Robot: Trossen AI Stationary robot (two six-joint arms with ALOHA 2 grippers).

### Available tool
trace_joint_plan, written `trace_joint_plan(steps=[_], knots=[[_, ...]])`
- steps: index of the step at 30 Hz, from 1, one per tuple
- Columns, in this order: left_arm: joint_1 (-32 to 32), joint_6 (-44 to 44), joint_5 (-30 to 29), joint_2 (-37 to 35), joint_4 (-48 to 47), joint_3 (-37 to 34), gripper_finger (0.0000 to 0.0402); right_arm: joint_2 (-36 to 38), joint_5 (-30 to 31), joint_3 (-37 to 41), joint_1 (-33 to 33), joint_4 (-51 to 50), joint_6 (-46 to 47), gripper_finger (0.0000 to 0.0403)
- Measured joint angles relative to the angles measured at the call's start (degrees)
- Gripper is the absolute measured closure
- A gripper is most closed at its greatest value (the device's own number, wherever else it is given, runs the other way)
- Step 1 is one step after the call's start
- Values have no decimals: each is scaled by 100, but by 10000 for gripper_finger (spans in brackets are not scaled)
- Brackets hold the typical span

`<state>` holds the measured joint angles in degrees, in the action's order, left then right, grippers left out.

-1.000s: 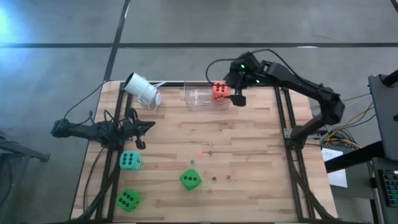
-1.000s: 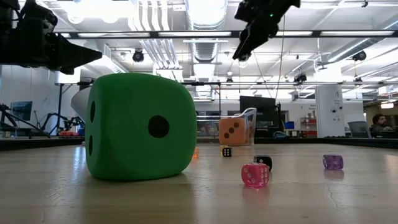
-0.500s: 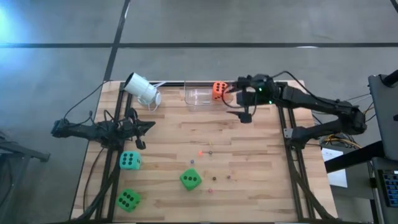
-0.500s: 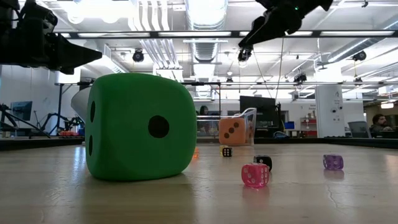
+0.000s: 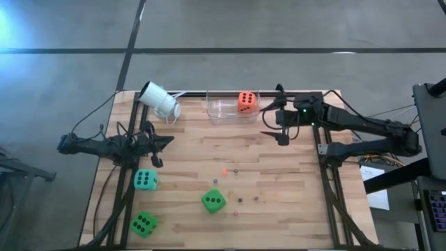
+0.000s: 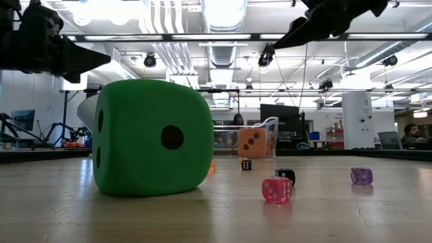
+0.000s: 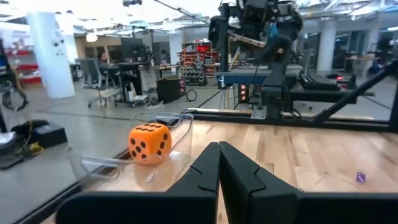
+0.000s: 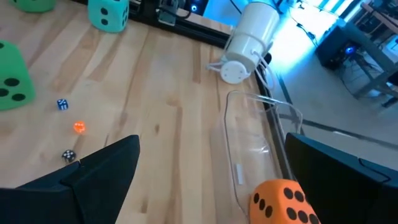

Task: Pick & Place Dice
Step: Put the top big green dice into the transparent bin

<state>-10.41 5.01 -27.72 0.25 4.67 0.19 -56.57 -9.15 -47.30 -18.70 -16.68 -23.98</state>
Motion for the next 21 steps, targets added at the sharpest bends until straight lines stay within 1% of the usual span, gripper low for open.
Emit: trace_joint_plan(steps=[3,6,8,10,13,18,21], knots=[[0,185,160,4,-33,54,391,101,0,119,-2,-3,1,3],[0,294,506,88,-12,296,391,133,0,191,-2,19,3,3],[-1,393,653,247,3,483,391,133,0,198,-2,18,-1,3],[-4,415,676,526,-23,686,391,133,0,199,-2,21,-1,3],[-4,451,677,1189,-147,1062,391,133,0,201,-2,21,-18,3],[-4,420,688,2709,-325,1927,391,133,0,201,-2,21,-17,3],[-5,404,786,3614,-918,2611,391,133,-2,211,-2,26,-19,3]])
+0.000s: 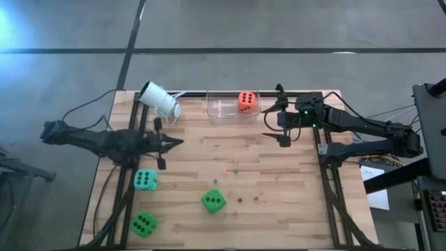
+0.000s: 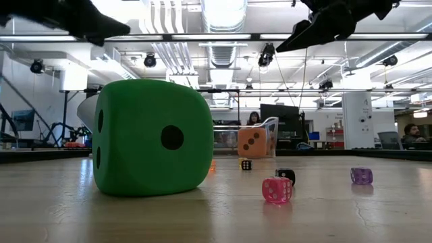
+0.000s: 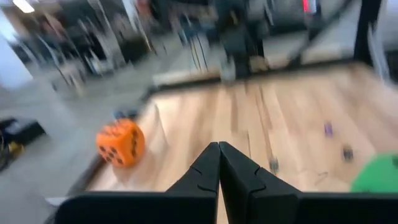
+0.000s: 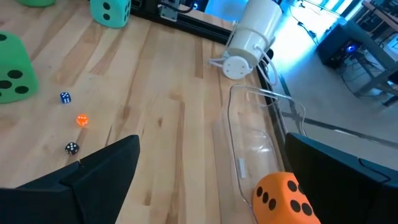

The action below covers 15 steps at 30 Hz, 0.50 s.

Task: Pick & Place Dice
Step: Put the top big green dice into the transparent bin

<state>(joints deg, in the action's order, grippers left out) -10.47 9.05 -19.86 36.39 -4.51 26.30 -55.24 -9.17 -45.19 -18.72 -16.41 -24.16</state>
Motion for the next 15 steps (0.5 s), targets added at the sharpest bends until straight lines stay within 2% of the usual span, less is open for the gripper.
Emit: trace_joint_plan(steps=[4,12,15], knots=[[-86,-375,21,1135,-926,815,391,0,0,11,0,-8,-19,3],[-538,-687,214,2788,-1603,2177,391,0,-154,42,-2,-416,-235,3],[-643,-1090,213,3208,-1935,2591,391,0,207,42,-2,-362,-24,3]])
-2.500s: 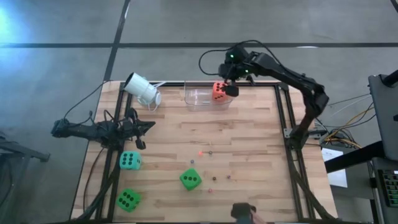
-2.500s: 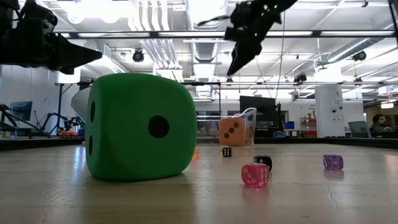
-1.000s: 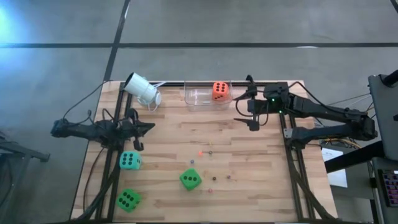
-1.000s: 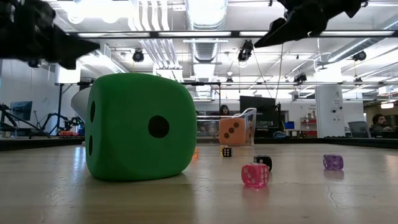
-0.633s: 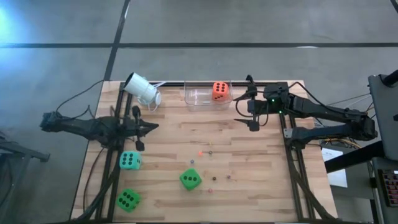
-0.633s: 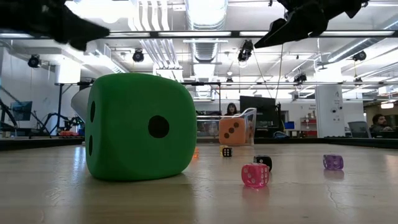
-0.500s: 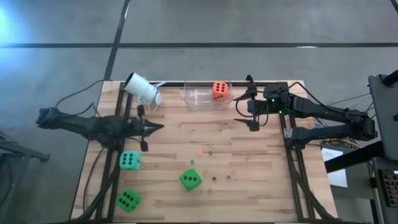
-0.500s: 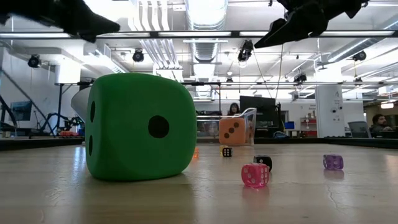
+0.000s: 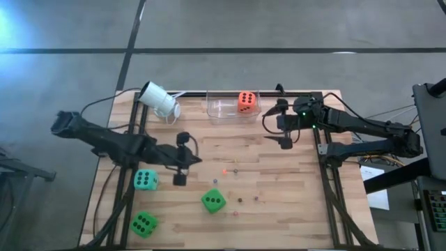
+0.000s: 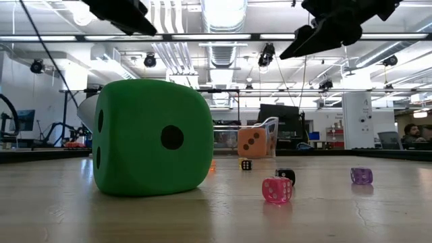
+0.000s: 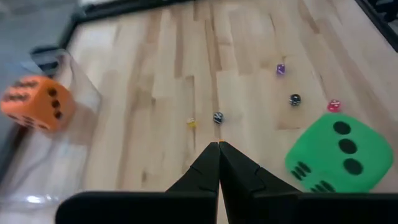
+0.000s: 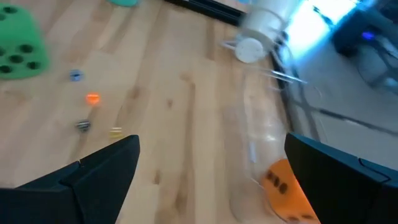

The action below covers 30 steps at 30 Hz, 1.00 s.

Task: Pick & Place Dice
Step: Put the top big green dice into the transparent bin

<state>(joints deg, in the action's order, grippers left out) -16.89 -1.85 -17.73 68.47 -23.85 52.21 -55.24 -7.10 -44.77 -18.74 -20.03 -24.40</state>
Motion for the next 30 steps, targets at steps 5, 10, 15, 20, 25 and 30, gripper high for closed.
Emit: trace_joint_plan(steps=[5,10,15,20,25,30], knots=[[-53,-457,-20,461,-198,511,391,0,575,2,-7,143,186,3],[-111,-669,25,740,-336,898,391,0,-507,2,-3,-306,-286,3],[-157,-772,51,920,-475,1055,391,0,-1827,2,0,-563,-540,3],[-180,-958,84,1200,-648,1183,391,-2,-1995,2,0,-461,-406,3],[-286,-1043,87,1534,-1017,1528,391,-2,-1995,2,0,-455,-384,3],[-488,-565,87,1753,-1072,1830,391,-2,-1993,2,0,-457,-379,3]])
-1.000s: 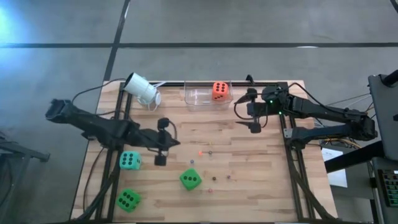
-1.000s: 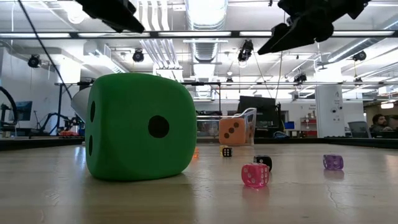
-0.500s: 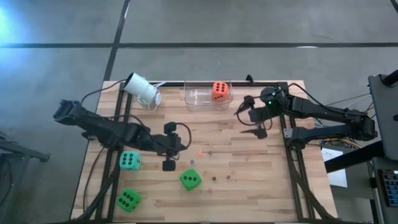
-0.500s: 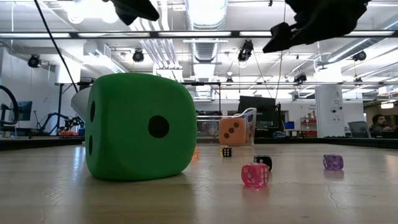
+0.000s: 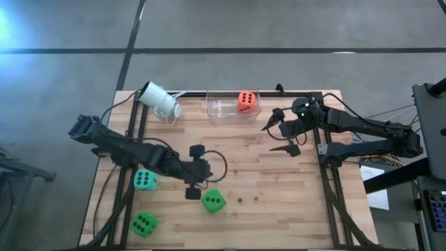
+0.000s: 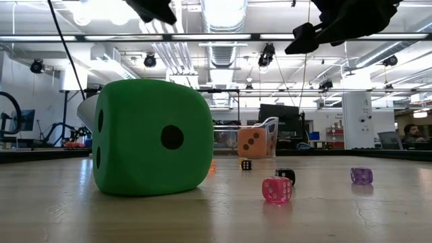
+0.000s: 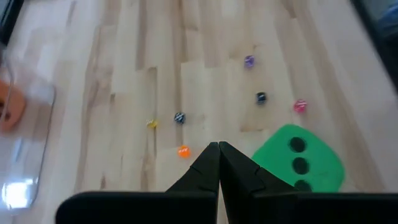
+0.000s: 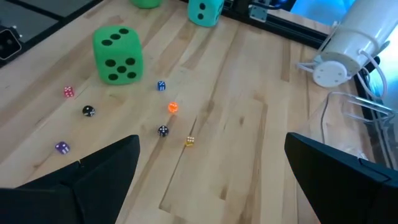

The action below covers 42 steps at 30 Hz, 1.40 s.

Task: Pick & Place Dice
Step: Put the top big green dice into the transparent bin

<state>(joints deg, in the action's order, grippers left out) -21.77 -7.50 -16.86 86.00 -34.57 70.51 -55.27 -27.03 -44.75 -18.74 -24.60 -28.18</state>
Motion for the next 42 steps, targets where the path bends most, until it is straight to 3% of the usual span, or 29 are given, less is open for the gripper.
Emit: trace_joint_plan(steps=[15,20,27,32,42], knots=[[-14,-606,-90,525,236,84,391,0,9,0,0,-4,13,3],[-22,-611,-670,525,222,84,391,0,11,0,0,-4,13,3],[-81,-608,-695,533,219,77,382,0,11,0,-1,-4,13,3],[-136,-604,-687,561,242,71,317,0,11,0,-1,-4,13,3],[-189,-674,-558,723,453,42,121,0,9,-1,-1,-4,11,3]])
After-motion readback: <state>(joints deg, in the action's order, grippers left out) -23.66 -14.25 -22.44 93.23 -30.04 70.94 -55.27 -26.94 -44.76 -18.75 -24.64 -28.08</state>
